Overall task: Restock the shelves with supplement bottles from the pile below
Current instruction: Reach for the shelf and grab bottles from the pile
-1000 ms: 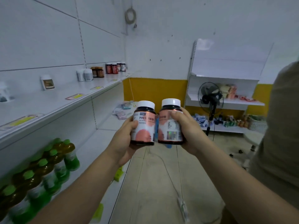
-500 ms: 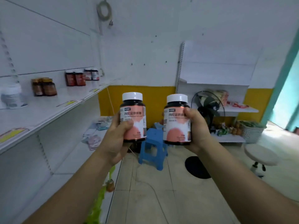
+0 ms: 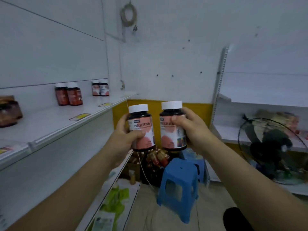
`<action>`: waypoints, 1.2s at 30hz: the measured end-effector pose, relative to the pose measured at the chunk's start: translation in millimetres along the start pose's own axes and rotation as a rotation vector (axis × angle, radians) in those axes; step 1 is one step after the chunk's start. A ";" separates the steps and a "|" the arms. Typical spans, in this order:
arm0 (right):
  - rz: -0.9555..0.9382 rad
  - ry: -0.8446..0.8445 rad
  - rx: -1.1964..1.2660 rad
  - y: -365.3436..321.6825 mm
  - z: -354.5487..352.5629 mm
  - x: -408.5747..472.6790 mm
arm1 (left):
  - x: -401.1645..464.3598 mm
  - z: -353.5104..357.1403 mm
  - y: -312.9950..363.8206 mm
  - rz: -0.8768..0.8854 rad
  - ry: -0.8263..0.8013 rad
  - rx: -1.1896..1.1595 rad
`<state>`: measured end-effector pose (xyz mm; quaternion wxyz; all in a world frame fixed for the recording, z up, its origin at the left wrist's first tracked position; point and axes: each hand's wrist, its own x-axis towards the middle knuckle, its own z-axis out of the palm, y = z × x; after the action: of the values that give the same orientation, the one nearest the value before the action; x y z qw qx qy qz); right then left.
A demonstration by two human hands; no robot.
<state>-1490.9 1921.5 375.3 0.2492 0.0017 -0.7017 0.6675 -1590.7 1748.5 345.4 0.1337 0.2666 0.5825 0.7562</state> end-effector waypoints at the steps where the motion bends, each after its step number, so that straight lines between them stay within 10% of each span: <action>1: -0.005 -0.020 -0.006 5.2 1.0 29.7 | 20.9 -5.2 2.3 0.006 0.051 0.026; 36: -0.066 -0.644 0.075 231.1 106.5 725.9 | 522.9 -132.7 -50.5 -0.030 0.915 0.638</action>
<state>-2241.1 2086.6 416.2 0.0359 0.2448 -0.7188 0.6497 -2100.3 1923.6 402.9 -0.2095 -0.0697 0.7848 0.5791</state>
